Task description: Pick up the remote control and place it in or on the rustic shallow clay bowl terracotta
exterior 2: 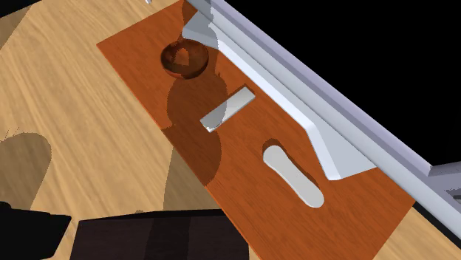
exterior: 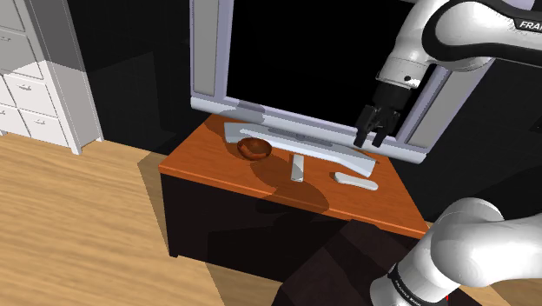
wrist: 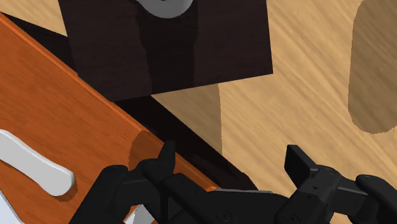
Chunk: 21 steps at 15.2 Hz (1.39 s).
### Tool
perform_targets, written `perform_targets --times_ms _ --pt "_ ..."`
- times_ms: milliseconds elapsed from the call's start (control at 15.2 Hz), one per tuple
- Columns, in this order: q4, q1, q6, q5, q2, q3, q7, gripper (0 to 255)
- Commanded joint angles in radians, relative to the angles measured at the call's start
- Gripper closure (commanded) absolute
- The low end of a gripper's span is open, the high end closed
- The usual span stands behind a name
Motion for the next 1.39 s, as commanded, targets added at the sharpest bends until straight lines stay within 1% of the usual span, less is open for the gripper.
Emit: perform_targets --times_ms 0,330,660,990,1320 --pt "0.0 0.0 0.0 0.0 0.0 0.0 0.0 0" --pt "-0.036 -0.024 0.178 -0.013 0.131 0.005 0.024 0" --pt "-0.038 -0.047 0.348 -0.026 0.288 0.005 0.05 0" --pt "-0.008 -0.068 0.502 -0.039 0.462 -0.002 0.08 0" --pt "0.055 -0.089 0.632 -0.05 0.645 -0.013 0.11 0"
